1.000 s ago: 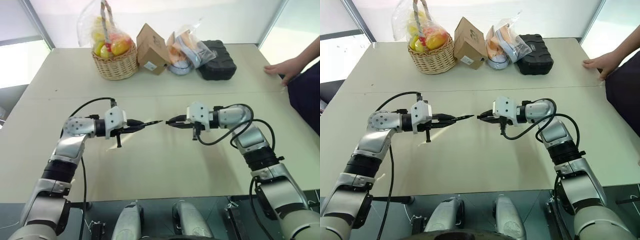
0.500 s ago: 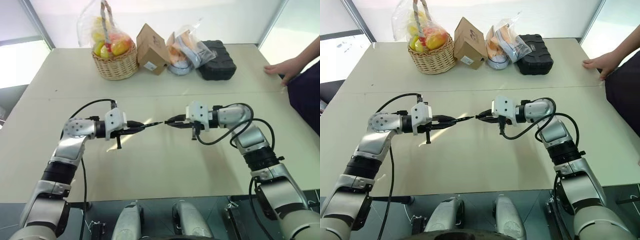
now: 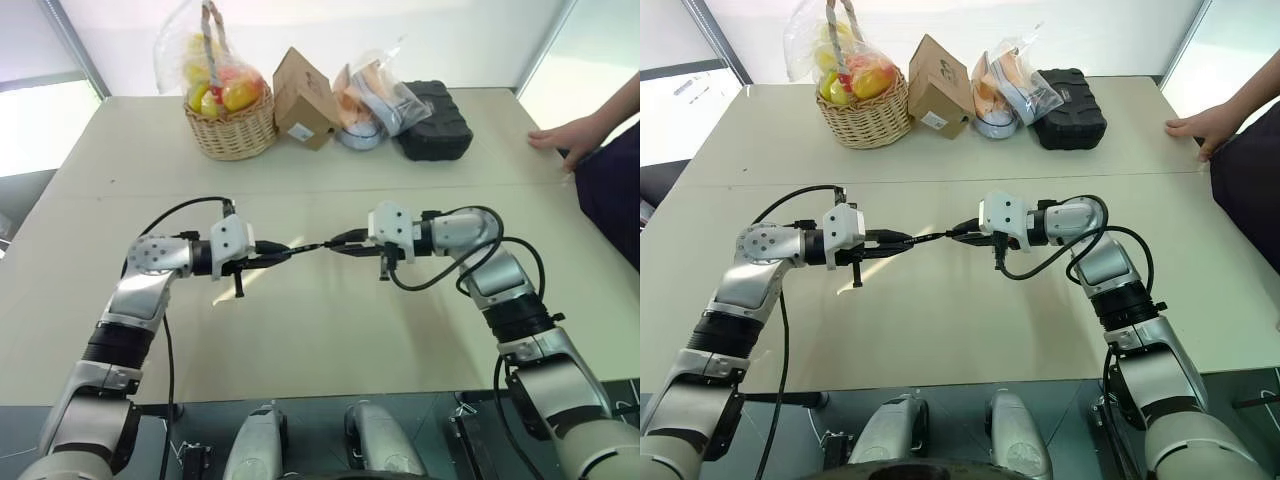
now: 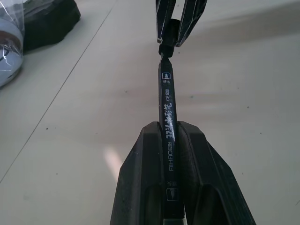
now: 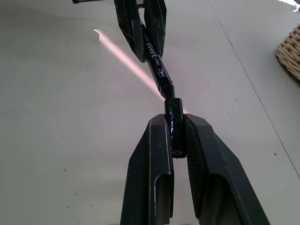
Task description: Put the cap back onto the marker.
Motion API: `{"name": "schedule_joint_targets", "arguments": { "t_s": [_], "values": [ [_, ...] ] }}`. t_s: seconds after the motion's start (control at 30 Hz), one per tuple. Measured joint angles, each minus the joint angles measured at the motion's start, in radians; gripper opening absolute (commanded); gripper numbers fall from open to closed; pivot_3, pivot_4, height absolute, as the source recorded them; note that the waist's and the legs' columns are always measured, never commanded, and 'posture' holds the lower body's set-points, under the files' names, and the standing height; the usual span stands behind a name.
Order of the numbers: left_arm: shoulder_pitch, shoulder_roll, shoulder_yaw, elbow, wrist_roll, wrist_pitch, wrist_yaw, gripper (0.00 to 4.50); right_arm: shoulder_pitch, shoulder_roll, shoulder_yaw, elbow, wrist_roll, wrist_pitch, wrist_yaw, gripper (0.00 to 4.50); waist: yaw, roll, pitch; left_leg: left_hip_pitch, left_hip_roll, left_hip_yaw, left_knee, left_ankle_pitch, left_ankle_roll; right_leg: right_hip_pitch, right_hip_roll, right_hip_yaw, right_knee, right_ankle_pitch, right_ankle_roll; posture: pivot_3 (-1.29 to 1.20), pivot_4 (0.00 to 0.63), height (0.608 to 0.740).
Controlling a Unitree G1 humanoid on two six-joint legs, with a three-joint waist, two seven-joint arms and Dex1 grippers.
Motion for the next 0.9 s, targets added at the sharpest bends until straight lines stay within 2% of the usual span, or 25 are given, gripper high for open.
{"name": "schedule_joint_targets", "arguments": {
  "t_s": [0.67,0.9],
  "values": [
    [-0.007,-0.004,-0.010,-0.012,-0.001,-0.028,-0.037,0.00,0.007,-0.007,0.010,-0.042,-0.002,0.011,0.023,0.07,0.000,0.000,0.000,0.000,0.000,0.000,0.002,0.000,0.000,0.000,0.000,0.000,0.002,0.000,0.000,0.00,0.150,0.740],
    [-0.004,0.005,-0.010,-0.037,-0.002,-0.056,-0.061,0.00,0.011,-0.024,0.008,-0.097,0.028,0.087,0.076,0.07,0.001,0.000,0.000,0.000,0.000,-0.001,0.003,0.000,0.000,0.000,0.000,0.000,0.003,0.000,0.000,0.00,0.150,0.740]
  ]
}}
